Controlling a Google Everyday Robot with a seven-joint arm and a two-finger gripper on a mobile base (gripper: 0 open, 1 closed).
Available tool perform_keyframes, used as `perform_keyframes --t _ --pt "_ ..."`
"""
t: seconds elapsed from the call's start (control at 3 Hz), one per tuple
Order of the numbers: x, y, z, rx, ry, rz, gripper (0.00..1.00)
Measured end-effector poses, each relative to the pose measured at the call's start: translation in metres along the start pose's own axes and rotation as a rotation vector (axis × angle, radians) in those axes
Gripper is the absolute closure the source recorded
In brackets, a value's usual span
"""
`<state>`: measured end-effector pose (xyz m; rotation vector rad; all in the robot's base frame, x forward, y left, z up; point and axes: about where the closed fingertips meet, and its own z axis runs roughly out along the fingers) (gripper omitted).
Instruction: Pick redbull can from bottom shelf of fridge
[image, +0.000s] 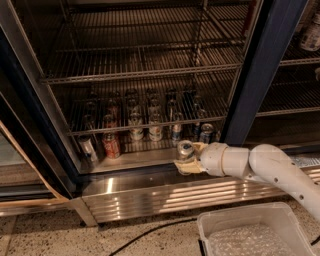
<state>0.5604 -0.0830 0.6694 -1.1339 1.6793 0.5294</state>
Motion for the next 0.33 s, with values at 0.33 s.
perform_keyframes --t 0.33 --pt "0.0000 0.0000 0.0000 0.000 0.000 0.000 1.00"
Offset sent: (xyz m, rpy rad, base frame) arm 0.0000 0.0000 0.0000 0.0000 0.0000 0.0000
